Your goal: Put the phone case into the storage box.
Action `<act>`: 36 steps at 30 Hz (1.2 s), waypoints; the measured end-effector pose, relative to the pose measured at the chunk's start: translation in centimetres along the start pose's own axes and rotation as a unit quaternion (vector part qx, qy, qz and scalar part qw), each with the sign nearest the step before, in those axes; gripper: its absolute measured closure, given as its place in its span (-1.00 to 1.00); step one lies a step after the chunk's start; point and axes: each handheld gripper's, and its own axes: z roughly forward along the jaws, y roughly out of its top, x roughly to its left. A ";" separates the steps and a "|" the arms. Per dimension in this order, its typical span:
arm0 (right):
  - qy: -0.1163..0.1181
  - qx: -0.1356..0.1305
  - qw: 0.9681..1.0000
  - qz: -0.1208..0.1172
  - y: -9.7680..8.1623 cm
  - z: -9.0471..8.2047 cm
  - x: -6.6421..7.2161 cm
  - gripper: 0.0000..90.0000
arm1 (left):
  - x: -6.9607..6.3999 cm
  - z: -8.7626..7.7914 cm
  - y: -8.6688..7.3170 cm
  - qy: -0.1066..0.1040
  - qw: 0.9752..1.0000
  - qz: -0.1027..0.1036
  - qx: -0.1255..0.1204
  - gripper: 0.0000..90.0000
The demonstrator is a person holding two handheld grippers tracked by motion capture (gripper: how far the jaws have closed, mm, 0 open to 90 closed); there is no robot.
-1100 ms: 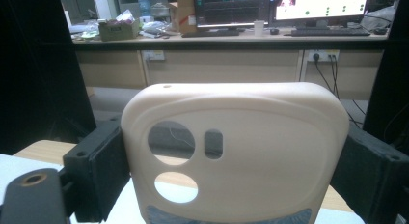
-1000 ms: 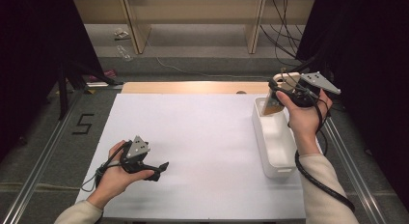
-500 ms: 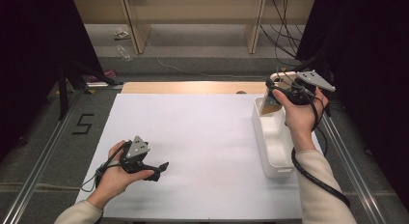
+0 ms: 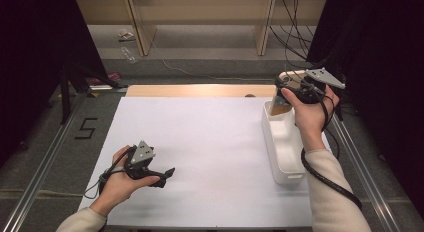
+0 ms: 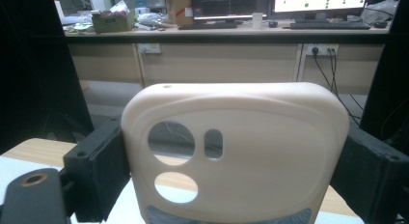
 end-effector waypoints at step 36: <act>-0.015 0.024 1.000 -0.001 0.2 2.5 -0.3 -0.74 | -0.1 0.1 0.0 -0.002 1.000 0.000 0.001 -1.00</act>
